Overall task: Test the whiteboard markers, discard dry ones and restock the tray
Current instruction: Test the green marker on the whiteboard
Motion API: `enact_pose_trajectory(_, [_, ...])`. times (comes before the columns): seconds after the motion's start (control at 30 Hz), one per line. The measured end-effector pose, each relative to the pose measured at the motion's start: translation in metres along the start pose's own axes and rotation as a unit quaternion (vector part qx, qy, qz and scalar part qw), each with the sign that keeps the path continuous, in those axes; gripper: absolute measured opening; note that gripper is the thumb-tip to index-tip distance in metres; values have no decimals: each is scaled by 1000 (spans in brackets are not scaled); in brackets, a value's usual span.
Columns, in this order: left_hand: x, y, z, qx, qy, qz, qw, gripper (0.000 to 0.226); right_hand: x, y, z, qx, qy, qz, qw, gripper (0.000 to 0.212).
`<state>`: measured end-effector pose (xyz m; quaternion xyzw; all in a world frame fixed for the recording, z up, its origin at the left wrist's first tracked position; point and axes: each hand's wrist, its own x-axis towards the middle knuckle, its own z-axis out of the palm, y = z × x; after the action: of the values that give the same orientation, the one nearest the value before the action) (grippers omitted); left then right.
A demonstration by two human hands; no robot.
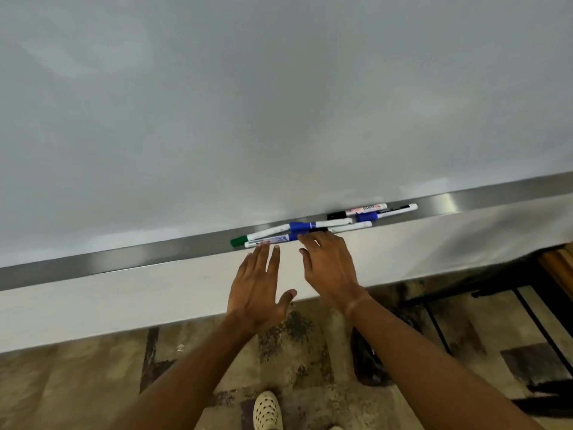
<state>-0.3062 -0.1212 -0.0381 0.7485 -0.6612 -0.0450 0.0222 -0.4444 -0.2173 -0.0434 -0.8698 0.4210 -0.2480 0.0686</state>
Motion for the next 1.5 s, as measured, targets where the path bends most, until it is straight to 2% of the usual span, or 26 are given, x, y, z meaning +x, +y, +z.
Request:
enact_pose_trajectory(0.1, [-1,-30,-5,-5,12,-21,1000,91,35,-20,16,7,-27,-30,999,31])
enact_pose_trajectory(0.3, [-7,-76,-9,-30,16,-36,999,90,83,-45,31,-46,-168,-57,983,31])
enact_pose_trajectory(0.47, [-7,-91,-9,-39,11,-31,999,88,92,-55,32,-79,-220,-56,971,33])
enact_pose_trajectory(0.6, [-7,-98,-8,-48,7,-27,998,85,95,-59,33,-70,-219,-50,972,30])
enact_pose_trajectory(0.77, [-6,-108,-14,-66,27,-17,997,80,92,-66,28,-52,-172,-39,983,24])
enact_pose_trajectory(0.93, [-3,-118,-32,-72,67,0,995,72,88,-83,13,-65,-146,-41,986,34])
enact_pose_trajectory(1.23, [2,-133,-65,-50,92,18,994,36,72,-117,1,-55,-114,-49,991,38])
enact_pose_trajectory(1.33, [-1,-137,-70,-54,98,19,994,25,67,-124,-6,-39,-104,-49,993,35])
enact_pose_trajectory(1.5, [-9,-137,-73,-81,119,44,989,24,55,-131,-14,-4,-97,-74,993,21])
